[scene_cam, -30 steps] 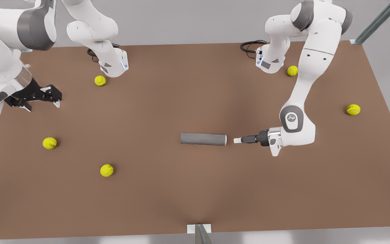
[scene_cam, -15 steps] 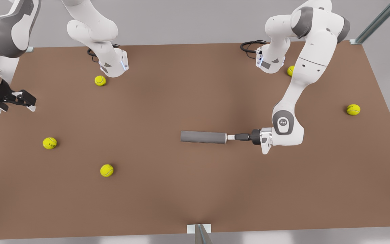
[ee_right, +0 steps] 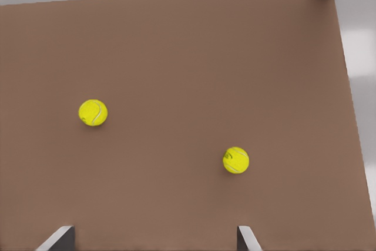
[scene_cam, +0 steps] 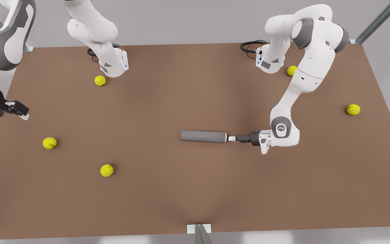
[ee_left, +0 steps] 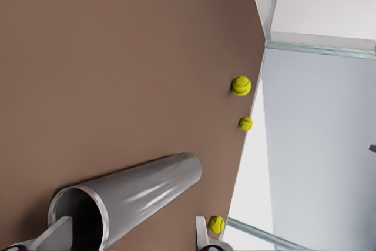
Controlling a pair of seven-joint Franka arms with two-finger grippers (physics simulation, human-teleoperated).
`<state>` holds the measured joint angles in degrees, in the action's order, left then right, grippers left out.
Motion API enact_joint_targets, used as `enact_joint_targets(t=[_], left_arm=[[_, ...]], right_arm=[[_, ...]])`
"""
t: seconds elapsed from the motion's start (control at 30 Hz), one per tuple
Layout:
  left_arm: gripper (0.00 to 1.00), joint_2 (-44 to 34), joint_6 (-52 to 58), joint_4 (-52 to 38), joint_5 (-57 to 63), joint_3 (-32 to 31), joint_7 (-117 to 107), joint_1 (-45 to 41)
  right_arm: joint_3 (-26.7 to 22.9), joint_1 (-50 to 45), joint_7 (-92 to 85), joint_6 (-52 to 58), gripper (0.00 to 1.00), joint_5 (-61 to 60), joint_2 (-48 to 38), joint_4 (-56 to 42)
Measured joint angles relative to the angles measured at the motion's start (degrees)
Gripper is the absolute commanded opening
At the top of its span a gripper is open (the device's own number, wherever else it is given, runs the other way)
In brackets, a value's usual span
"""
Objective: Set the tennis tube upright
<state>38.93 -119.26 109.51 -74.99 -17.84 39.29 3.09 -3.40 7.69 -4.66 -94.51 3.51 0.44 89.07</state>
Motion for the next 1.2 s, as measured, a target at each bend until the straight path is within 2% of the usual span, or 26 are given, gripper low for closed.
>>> enact_joint_targets(t=[0.97,1.2], left_arm=[[0.97,3.15,-4.4,0.98,-10.26,-1.85,4.99,-3.69],[0.97,3.17,-4.4,0.88,-13.51,-1.85,5.35,-4.67]], right_arm=[[1.31,-17.27,0.0,-4.36,1.0,0.1,0.43,4.26],[1.31,-17.42,0.0,-6.23,1.0,0.18,0.79,4.96]])
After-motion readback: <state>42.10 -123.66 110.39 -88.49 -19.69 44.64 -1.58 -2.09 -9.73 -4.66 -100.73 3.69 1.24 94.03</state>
